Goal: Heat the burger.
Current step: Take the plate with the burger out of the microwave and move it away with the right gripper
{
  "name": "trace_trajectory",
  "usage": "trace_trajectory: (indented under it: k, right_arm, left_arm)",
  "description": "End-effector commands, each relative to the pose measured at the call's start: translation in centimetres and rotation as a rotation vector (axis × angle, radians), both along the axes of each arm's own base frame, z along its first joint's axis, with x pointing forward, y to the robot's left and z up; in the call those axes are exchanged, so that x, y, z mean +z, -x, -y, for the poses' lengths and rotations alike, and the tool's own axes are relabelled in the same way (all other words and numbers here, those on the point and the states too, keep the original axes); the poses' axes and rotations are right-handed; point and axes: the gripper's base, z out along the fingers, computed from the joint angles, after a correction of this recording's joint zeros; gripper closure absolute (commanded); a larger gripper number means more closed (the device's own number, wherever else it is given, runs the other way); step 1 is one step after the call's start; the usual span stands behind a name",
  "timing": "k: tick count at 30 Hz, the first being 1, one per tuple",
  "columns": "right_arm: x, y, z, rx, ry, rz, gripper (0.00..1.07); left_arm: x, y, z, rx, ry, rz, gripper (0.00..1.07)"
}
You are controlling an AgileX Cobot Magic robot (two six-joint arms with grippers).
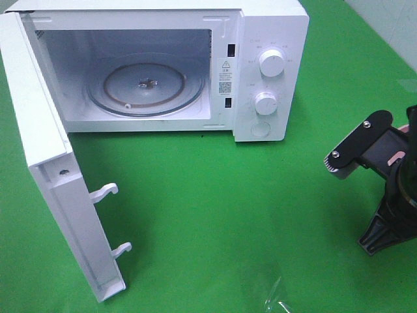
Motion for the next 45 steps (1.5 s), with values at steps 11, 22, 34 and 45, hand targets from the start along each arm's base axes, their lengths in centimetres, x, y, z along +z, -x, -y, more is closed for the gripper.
trace_trajectory:
  k: [11, 22, 34, 45]
  right_arm:
    - [-3.6, -1.7, -0.6, -0.054, 0.057, 0.016, 1.06]
    - [-5.6, -3.1, 1.2, -0.164, 0.009, 0.005, 1.05]
    - [-5.6, -4.1, 2.6, -0.217, -0.027, 0.05, 1.04]
    - [-5.6, -4.5, 2.3, -0.189, -0.06, 0.094, 1.02]
  left_arm:
    - [0.0, 0.3, 0.0, -0.001, 0.005, 0.022, 0.06]
    - [0.0, 0.3, 0.0, -0.001, 0.005, 0.022, 0.06]
    - [0.0, 0.3, 0.0, -0.001, 0.005, 0.022, 0.06]
    - [0.0, 0.3, 0.0, -0.001, 0.005, 0.022, 0.06]
